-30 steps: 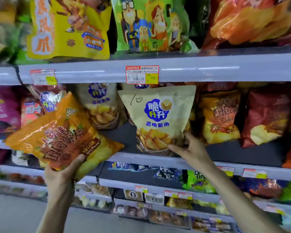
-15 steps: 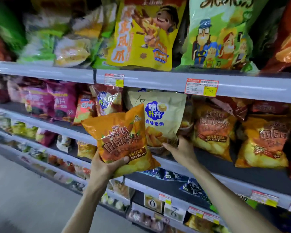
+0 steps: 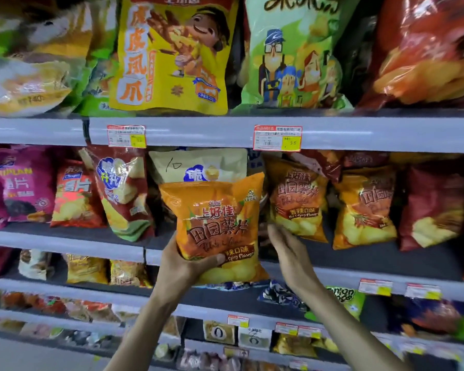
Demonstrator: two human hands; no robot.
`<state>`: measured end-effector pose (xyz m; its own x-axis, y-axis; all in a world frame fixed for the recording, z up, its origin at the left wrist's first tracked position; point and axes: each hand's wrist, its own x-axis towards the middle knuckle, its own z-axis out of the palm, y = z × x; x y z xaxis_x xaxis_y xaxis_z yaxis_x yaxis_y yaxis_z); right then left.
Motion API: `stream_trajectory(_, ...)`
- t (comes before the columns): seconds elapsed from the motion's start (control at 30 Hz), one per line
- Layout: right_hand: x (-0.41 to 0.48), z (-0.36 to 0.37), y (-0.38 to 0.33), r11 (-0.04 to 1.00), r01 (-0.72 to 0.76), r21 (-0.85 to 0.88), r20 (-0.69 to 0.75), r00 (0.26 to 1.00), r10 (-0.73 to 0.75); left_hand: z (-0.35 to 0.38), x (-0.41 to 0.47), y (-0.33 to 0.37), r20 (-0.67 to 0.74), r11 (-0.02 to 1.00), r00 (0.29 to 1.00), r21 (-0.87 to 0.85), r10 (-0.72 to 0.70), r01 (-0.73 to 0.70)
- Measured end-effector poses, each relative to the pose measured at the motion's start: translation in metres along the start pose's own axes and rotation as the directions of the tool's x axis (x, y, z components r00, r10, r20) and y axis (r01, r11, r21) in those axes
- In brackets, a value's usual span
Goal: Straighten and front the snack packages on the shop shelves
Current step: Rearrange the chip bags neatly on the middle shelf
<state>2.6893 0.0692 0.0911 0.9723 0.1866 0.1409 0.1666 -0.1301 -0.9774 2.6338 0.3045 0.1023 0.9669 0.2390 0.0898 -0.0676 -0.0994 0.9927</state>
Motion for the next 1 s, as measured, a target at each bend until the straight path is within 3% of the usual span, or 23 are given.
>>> stream_trajectory(0.07, -0.021, -0.015, -0.007, 0.999, 0.03, 0.038, 0.074, 0.997, -0.033, 0.026, 0.01, 0.002, 0.077, 0.999, 0.997, 0.016, 0.029, -0.031)
stream_trajectory(0.13, -0.032, -0.029, -0.006, 0.996, 0.039, -0.081, 0.103, 0.994, -0.031, 0.051, 0.019, 0.004, 0.135, 0.996, 0.988, 0.033, 0.08, -0.085)
stream_trajectory(0.27, -0.03, -0.054, 0.005, 0.946, 0.021, -0.324, -0.038, 0.999, -0.035, 0.093, 0.032, 0.004, 0.241, 0.989, 0.961, 0.028, 0.134, -0.144)
stream_trajectory(0.47, -0.008, -0.075, 0.014, 0.905, -0.009, -0.425, -0.227, 0.969, -0.097, 0.127, 0.06, -0.007, 0.319, 0.986, 0.943, 0.096, 0.096, -0.133)
stream_trajectory(0.8, -0.006, -0.076, 0.029, 0.876, -0.135, -0.462, -0.196, 0.979, 0.047, 0.123, 0.053, -0.017, 0.31, 0.919, 0.946, 0.392, -0.091, -0.04)
stream_trajectory(0.9, -0.012, -0.078, 0.024, 0.856, -0.192, -0.479, -0.177, 0.977, 0.121, 0.11, 0.051, -0.014, 0.348, 0.891, 0.931, 0.45, -0.108, -0.064)
stream_trajectory(1.0, -0.029, -0.083, 0.017, 0.772, -0.239, -0.589, -0.159, 0.971, 0.179, 0.095, 0.036, -0.012, 0.381, 0.86, 0.922, 0.49, -0.064, -0.142)
